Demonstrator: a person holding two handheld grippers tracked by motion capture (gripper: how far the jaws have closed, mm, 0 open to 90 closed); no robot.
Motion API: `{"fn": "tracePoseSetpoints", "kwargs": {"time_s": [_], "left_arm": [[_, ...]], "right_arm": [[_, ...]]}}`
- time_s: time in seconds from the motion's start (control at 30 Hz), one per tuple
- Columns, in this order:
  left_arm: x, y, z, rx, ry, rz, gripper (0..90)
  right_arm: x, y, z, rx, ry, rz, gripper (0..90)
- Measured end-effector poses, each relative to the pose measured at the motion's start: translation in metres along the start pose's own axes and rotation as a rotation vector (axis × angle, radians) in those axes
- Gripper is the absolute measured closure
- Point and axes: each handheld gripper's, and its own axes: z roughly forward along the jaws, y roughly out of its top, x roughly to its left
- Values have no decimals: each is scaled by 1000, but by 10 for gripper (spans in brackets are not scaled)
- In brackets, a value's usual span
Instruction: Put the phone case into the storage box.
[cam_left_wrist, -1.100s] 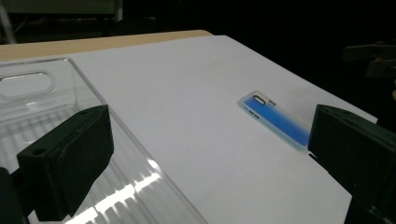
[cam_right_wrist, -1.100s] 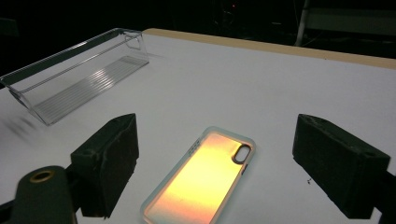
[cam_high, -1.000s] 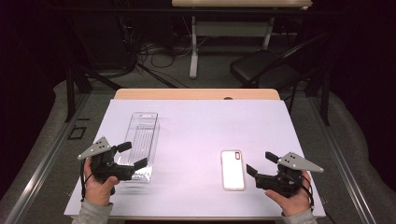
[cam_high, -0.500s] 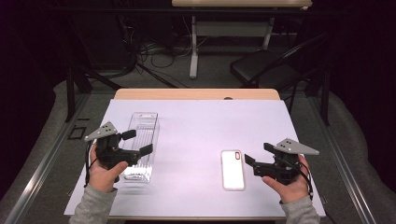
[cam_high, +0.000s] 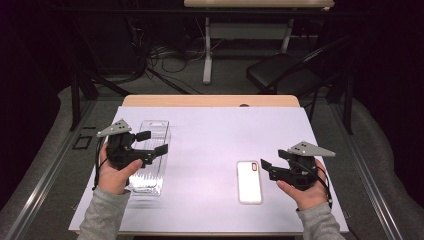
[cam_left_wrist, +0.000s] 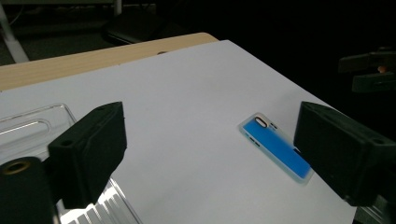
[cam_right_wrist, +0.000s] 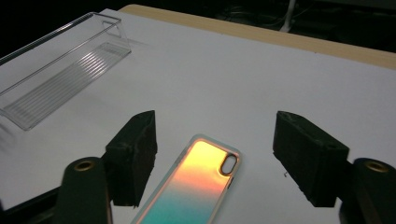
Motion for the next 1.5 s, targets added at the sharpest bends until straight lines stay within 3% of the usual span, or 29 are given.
{"fn": "tracePoseSetpoints", "kwargs": {"time_s": [0.13,0.37,0.47,0.53,0.57,0.7,0.9,1.1,1.5], "left_arm": [[3,-1,-2,-16,5,11,141],[1,-3,-6,-25,22,28,155],[0,-3,-8,-23,25,37,156],[-1,-3,-8,-19,29,39,156],[0,-3,-9,-18,28,41,156],[-1,-4,-9,-19,30,38,156],[0,-5,-9,-12,35,36,156],[1,-7,-11,-10,41,36,156],[3,-9,-10,-1,43,30,157]], "right_arm": [[0,3,4,25,-13,4,426],[5,7,8,37,-45,-41,448],[7,8,13,49,-29,-47,448],[7,8,16,71,-26,-35,462],[6,7,20,100,-10,13,468],[4,6,26,124,3,39,488],[2,8,36,170,-9,36,489],[0,10,46,242,13,77,501],[0,10,60,331,-19,139,500]]}}
